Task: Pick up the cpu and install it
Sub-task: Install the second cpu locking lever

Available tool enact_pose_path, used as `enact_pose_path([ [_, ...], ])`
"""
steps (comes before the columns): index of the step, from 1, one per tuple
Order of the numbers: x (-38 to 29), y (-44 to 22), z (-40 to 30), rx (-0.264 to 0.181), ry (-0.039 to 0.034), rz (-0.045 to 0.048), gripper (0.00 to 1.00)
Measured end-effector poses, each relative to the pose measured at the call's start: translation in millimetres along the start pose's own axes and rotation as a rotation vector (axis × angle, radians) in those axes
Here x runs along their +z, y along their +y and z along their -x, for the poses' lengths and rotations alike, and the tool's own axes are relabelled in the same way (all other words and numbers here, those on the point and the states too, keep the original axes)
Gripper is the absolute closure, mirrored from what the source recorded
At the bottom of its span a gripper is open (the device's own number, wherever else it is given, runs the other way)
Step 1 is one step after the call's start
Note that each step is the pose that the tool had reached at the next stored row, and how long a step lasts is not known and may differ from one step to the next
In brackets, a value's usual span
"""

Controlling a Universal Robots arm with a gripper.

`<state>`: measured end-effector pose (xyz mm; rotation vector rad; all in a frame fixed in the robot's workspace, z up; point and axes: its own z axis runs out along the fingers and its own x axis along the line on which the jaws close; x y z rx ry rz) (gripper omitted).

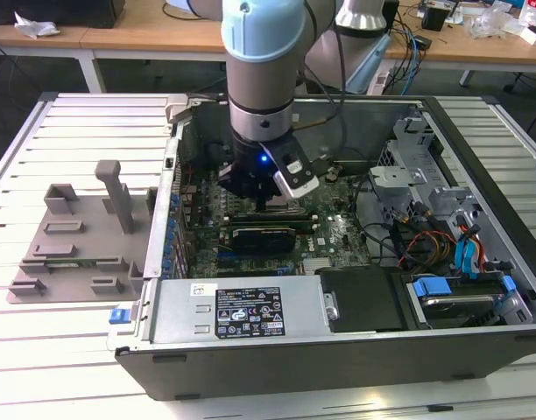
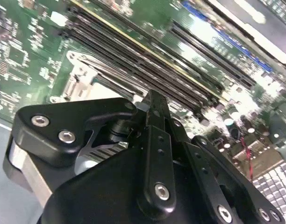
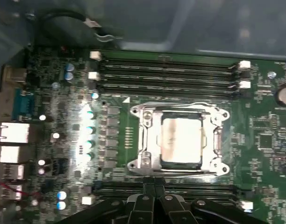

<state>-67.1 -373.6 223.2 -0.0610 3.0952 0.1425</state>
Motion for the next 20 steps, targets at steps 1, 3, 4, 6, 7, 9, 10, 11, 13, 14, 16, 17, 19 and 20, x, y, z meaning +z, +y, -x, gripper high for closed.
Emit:
enact_pose_path([
  [1,0.5,4.7,3.7,0.000,0.0003,-0.0024,0.89],
  [3,1.6,14.3,5.2,0.000,0.0003,-0.0059,0.89],
  [4,2.4,22.0,5.9,0.000,0.0003,-0.0064,0.89],
  [6,3.0,26.0,7.2,0.000,0.0003,-0.0066,0.89],
  [7,3.1,26.9,8.5,0.000,0.0004,-0.0066,0.89],
  [9,3.7,28.9,15.6,0.000,0.0004,-0.0077,0.89],
  [10,4.1,29.9,21.0,0.000,0.0005,-0.0083,0.89],
  [11,4.2,30.1,22.6,0.000,0.0005,-0.0085,0.89],
  [13,4.4,30.7,24.8,0.000,0.0006,-0.0092,0.89],
  [14,3.8,31.1,24.9,0.000,0.0006,-0.0096,0.89],
  [16,-4.3,32.0,25.3,0.000,0.0006,-0.0103,0.89],
  [17,-5.2,32.1,25.3,0.000,0.0006,-0.0107,0.89],
  [19,-5.2,32.1,25.3,-0.001,0.0006,-0.0113,0.89],
  [20,-5.3,32.1,25.3,0.000,0.0007,-0.0118,0.89],
])
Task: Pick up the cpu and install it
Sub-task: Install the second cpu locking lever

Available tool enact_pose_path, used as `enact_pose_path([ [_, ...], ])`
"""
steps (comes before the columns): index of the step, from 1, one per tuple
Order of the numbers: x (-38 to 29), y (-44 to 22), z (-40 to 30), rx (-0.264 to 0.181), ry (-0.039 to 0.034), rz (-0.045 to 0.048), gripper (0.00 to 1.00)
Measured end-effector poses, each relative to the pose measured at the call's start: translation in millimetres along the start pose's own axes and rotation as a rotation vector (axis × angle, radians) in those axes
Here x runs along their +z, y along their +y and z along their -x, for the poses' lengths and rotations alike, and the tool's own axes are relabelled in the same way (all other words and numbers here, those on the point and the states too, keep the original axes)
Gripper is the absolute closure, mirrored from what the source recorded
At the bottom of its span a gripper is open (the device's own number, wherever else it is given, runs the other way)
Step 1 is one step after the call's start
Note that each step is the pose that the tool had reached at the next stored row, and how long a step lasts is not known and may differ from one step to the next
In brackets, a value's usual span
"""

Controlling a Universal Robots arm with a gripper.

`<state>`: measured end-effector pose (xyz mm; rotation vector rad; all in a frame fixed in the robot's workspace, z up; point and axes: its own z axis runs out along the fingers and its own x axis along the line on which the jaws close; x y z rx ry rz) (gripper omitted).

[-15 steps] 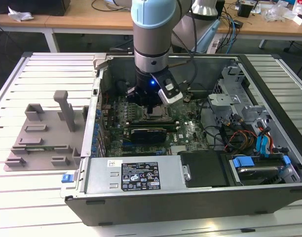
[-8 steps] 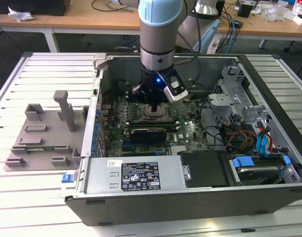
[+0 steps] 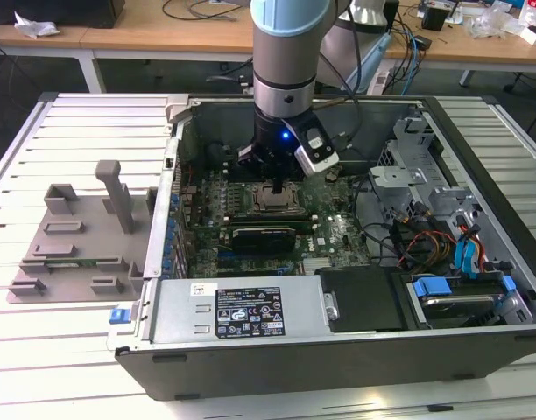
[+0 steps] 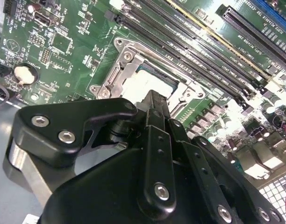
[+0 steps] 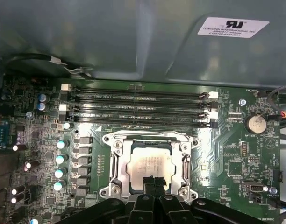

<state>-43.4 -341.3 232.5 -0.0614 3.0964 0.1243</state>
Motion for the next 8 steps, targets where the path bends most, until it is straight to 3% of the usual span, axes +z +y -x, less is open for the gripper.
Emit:
enact_pose_path([
  [8,0.0,0.0,0.0,0.000,0.0001,-0.0033,0.89],
])
